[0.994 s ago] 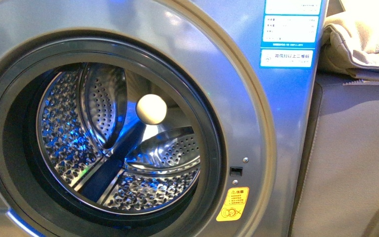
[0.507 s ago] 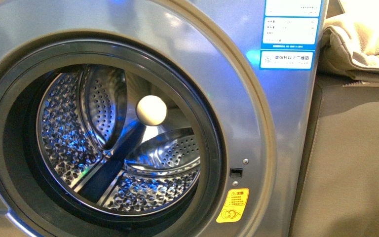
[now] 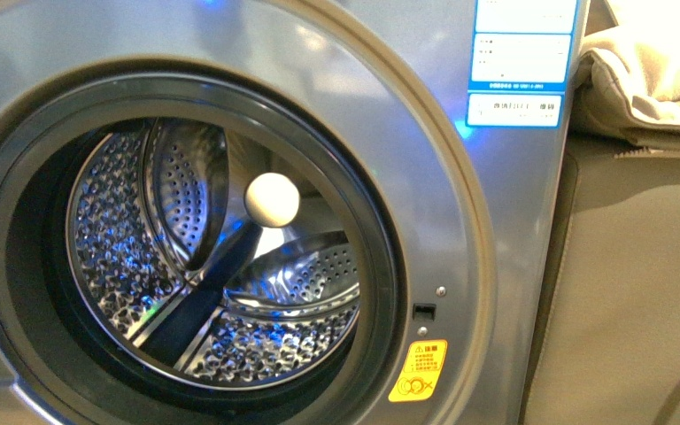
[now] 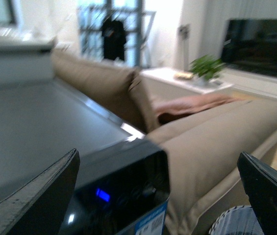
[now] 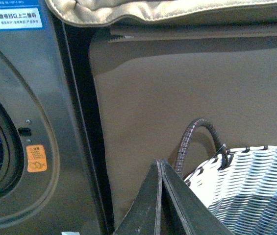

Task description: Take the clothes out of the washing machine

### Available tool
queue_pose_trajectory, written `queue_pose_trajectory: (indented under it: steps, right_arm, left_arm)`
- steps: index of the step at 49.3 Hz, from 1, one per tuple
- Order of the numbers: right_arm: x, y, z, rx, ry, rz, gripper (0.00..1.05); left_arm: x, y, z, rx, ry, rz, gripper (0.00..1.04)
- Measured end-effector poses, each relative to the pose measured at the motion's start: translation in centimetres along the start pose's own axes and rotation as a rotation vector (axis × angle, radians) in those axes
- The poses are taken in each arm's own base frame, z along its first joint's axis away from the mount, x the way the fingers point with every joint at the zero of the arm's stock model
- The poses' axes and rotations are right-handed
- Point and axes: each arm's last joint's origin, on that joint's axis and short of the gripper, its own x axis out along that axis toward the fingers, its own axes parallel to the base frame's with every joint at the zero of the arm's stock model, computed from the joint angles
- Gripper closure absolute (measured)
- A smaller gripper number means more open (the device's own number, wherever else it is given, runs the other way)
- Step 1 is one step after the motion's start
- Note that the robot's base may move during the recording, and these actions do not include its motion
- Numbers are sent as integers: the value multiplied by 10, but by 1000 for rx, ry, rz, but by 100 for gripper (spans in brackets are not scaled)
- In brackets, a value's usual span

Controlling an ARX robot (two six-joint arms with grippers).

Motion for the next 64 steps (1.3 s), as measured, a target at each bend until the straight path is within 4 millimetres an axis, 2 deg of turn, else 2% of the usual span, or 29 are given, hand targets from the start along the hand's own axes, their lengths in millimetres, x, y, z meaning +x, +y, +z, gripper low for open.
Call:
queue_pose_trajectory:
  steps: [2, 6, 15, 25, 31, 34, 39, 42, 46, 53, 58, 64]
  right_arm:
    - [-1, 0, -4, 0, 2, 0, 102]
    - [-2, 0, -10, 0, 1, 0, 102]
    - [-10, 0, -20, 0, 14, 0, 102]
    - [-15, 0, -28, 0, -7, 0, 102]
    - [-14, 0, -32, 0, -3, 0, 102]
    - [-14, 0, -33, 0, -3, 1, 102]
    - [-15, 0, -36, 0, -12, 0, 102]
    - [-14, 0, -44, 0, -4, 1, 102]
    - [-14, 0, -45, 0, -2, 1, 102]
    - [-14, 0, -45, 0, -4, 1, 102]
    - [-14, 0, -45, 0, -4, 1, 102]
    - [-14, 0, -45, 0, -4, 1, 102]
  left_arm:
    - [-2, 2, 0, -68, 116, 113, 7]
    - [-6, 2, 2, -116, 187, 165, 7]
    - [-17, 14, 14, -128, 145, 279, 7]
    - [-39, 50, 21, -111, 77, 525, 7]
    - [-53, 58, 19, -104, 75, 605, 7]
    - [-63, 59, 15, -67, 102, 654, 13]
    - [-85, 61, -11, 2, 125, 672, 29]
    - [-108, 58, -38, 28, 108, 662, 42]
    - [-131, 55, -70, 44, 101, 673, 54]
    - [-165, 50, -137, 56, 109, 672, 79]
    - [-179, 54, -201, 49, 189, 669, 102]
    - [-192, 55, -244, 41, 234, 676, 101]
